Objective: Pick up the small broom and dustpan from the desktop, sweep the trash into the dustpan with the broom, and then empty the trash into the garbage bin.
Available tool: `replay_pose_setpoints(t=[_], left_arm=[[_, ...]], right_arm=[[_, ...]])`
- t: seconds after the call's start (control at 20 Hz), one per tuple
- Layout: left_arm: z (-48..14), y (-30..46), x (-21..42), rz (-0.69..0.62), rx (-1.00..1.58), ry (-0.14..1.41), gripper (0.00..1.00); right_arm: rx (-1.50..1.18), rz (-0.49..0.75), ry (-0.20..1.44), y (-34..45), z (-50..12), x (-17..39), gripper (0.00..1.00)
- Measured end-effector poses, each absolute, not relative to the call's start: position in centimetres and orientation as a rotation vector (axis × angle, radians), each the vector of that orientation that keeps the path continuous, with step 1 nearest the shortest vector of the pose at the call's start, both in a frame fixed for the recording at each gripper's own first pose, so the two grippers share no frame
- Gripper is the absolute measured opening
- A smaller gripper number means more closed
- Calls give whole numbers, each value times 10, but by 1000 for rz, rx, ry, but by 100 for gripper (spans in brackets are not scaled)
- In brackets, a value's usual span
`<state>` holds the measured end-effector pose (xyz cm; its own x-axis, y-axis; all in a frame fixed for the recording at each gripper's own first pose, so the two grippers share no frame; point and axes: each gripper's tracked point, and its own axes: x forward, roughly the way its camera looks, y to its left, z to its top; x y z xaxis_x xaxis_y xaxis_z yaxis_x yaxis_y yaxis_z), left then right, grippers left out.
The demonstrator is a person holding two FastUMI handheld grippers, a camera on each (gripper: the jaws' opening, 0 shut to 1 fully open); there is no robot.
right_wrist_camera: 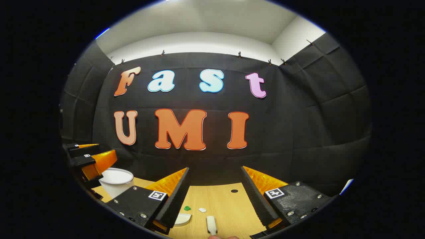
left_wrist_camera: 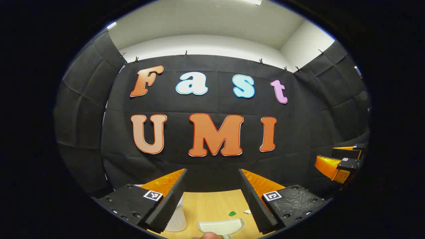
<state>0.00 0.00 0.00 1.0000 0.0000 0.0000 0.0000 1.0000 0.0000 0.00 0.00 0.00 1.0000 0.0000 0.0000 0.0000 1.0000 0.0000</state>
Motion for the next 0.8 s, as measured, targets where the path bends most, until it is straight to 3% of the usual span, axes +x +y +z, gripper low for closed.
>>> replay_pose_setpoints(t=[0.4,0.8], left_arm=[[-5,46,-3,22,-37,13,94],[-9,-2,16,51,-44,-3,95]], right_arm=[[-44,-36,13,4,-4,6,92],[-45,71,42,8,-20,31,92]])
